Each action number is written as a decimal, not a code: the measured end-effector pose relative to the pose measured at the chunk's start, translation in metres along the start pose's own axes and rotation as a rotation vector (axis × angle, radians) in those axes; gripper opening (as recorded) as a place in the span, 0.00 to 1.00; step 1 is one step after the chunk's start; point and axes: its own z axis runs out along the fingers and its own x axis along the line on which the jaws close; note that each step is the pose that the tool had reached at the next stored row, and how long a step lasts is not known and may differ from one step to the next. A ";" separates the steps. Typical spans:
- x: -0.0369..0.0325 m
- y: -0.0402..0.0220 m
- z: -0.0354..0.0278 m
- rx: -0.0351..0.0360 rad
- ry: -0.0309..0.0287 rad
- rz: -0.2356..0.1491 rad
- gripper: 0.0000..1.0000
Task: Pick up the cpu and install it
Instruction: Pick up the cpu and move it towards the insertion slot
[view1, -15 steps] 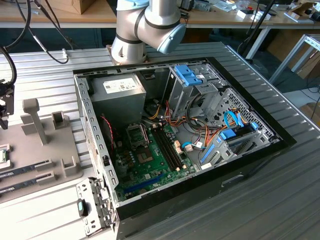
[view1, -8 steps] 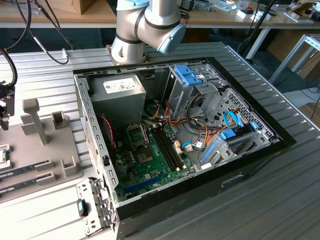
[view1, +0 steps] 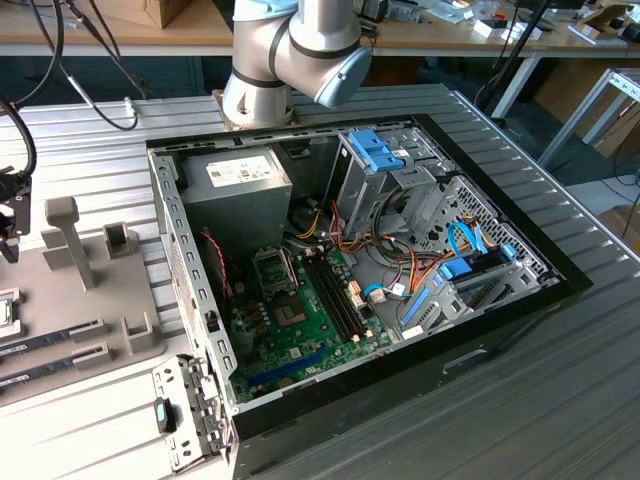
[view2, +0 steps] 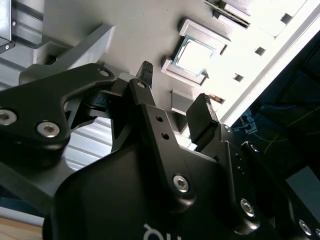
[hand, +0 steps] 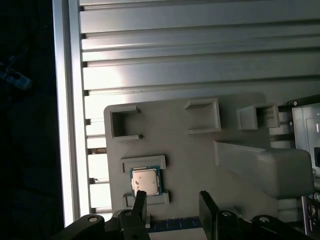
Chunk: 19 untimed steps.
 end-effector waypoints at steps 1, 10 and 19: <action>0.0000 0.0000 0.0009 0.0000 -0.0001 0.000 0.54; 0.0006 -0.0003 0.0067 -0.0001 -0.0001 0.000 0.54; 0.0025 0.0004 0.0119 0.0000 0.0000 0.000 0.54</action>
